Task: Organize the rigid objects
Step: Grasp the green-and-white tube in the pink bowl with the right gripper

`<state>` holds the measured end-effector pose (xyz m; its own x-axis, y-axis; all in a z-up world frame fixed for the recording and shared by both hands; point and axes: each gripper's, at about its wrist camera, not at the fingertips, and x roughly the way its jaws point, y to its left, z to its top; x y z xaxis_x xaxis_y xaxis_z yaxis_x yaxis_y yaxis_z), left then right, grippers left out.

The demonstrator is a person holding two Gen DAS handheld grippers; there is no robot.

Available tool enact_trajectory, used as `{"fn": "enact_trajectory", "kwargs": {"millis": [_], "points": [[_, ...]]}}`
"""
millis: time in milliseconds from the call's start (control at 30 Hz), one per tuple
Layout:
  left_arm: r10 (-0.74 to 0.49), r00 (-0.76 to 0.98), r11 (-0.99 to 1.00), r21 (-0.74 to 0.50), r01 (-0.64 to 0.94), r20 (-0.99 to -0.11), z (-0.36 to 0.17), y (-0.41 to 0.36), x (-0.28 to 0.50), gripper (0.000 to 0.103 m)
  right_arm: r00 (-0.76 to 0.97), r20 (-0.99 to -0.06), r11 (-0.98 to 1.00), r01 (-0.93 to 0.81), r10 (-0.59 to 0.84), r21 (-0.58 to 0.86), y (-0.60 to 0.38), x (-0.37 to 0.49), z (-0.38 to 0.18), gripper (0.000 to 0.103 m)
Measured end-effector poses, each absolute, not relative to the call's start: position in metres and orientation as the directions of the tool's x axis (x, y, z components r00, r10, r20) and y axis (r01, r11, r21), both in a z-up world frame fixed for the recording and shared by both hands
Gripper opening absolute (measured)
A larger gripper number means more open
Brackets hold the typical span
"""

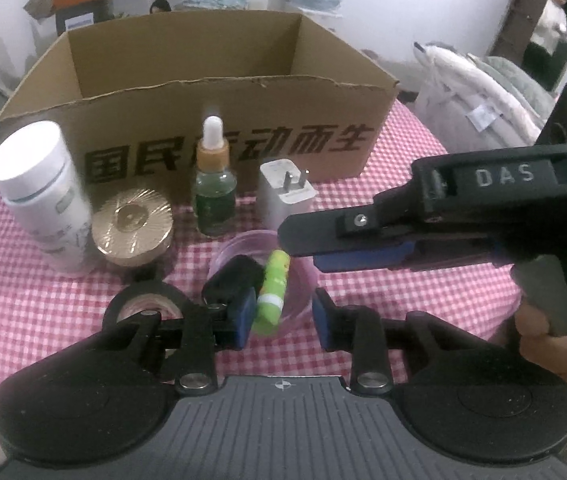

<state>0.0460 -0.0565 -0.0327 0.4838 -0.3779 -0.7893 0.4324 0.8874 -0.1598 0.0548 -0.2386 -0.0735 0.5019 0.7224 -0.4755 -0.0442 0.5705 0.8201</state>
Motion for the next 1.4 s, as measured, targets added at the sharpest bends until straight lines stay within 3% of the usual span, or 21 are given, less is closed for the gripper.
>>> {"fn": "enact_trajectory", "kwargs": {"millis": [333,567,733,1400], "points": [[-0.367,0.429,0.885,-0.169,0.433,-0.825,-0.047,-0.068,0.062,0.030,0.482,-0.503,0.580,-0.013,0.718,0.815,-0.242,0.062,-0.081,0.042],[-0.399,0.372,0.881,-0.240,0.407,-0.838,-0.058,-0.065,0.073,0.030,0.461,-0.523,0.588,0.004,0.716,0.809,-0.240,0.070,-0.088,0.039],[-0.419,0.365,0.874,-0.261,0.409,-0.832,-0.058,-0.065,0.072,0.023,0.440,-0.541,0.601,0.004,0.716,0.799,-0.231,0.075,-0.088,0.038],[-0.411,0.464,0.888,-0.229,0.400,-0.785,-0.036,-0.048,0.054,0.016,0.451,-0.515,0.577,0.002,0.729,0.817,-0.224,0.073,-0.086,0.036]]}}
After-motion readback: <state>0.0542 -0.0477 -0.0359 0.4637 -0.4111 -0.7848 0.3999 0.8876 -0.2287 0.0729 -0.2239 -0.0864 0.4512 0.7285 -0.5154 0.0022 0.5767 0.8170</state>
